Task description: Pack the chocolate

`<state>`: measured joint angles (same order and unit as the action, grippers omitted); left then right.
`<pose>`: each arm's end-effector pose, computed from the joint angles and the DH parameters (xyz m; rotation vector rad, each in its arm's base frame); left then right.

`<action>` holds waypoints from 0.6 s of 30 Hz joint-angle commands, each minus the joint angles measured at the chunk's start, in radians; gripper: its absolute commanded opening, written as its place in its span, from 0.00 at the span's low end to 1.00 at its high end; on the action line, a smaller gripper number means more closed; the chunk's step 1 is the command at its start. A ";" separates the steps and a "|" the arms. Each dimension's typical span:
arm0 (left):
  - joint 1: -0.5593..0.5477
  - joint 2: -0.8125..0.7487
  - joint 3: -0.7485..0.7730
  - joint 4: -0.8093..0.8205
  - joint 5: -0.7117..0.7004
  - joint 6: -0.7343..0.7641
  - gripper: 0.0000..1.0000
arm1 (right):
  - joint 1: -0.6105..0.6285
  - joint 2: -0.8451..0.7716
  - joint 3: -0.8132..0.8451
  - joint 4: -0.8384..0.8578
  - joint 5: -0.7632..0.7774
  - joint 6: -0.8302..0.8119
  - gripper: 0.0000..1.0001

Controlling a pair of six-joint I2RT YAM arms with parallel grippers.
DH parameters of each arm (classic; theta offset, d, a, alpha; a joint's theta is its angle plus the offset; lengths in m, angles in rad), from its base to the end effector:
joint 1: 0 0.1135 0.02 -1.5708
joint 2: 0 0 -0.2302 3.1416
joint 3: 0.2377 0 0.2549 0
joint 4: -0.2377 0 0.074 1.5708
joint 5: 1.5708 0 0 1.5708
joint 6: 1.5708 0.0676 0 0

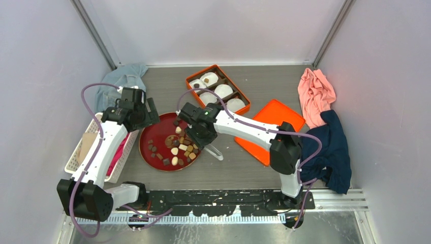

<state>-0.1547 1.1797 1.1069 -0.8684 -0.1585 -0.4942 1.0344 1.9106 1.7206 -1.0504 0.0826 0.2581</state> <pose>0.2650 -0.0305 0.2544 -0.4852 2.4488 -0.0712 0.2078 0.3386 0.2090 -1.0502 2.6198 0.1902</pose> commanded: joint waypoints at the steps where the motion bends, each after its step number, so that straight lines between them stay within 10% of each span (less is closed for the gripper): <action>1: 0.004 -0.016 0.013 0.031 -0.018 -0.010 0.84 | 0.020 0.006 0.045 -0.006 -0.002 -0.031 0.47; 18: 0.004 0.003 0.009 0.031 -0.003 -0.009 0.84 | 0.037 0.069 0.068 -0.009 -0.053 -0.053 0.41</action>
<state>-0.1547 1.1816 1.1069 -0.8684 -0.1574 -0.4942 1.0611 1.9667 1.7397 -1.0607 0.0544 0.2226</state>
